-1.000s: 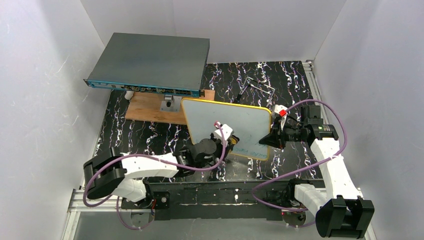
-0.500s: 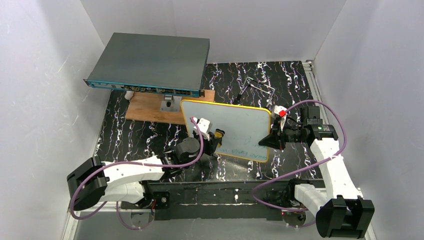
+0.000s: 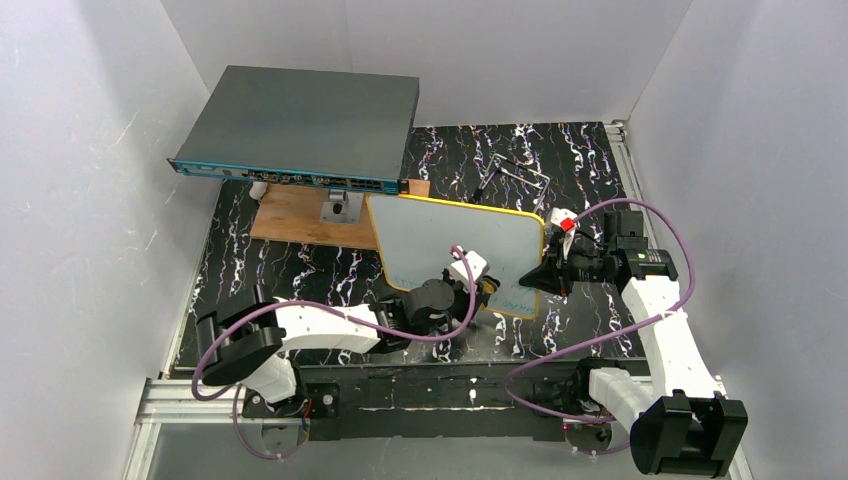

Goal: Erase the whiteboard

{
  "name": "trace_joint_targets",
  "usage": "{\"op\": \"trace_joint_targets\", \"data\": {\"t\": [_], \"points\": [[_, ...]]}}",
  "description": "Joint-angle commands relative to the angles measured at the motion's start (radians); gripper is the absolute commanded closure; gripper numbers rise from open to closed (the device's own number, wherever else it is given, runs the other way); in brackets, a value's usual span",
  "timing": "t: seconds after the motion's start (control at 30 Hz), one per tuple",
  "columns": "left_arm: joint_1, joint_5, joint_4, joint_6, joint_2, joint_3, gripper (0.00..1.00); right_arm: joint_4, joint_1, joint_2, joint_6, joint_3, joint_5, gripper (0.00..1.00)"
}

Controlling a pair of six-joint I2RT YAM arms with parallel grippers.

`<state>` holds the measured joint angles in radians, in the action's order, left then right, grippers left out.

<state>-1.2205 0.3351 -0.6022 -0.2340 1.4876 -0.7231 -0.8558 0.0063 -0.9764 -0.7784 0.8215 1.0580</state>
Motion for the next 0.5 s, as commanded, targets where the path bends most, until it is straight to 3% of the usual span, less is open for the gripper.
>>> {"op": "trace_joint_targets", "data": {"t": [0.0, 0.27, 0.47], "points": [[-0.008, 0.017, -0.055, 0.029, 0.023, -0.047, 1.00, -0.120, 0.029, -0.004, -0.026, -0.009, -0.067, 0.99], [-0.006, 0.168, -0.034, 0.034, -0.099, 0.048, 1.00, -0.121, 0.031, -0.002, -0.027, -0.008, -0.067, 0.99], [0.010, 0.249, -0.011, -0.052, -0.191, 0.127, 1.00, -0.120, 0.030, -0.002, -0.025, -0.010, -0.067, 0.99]]}}
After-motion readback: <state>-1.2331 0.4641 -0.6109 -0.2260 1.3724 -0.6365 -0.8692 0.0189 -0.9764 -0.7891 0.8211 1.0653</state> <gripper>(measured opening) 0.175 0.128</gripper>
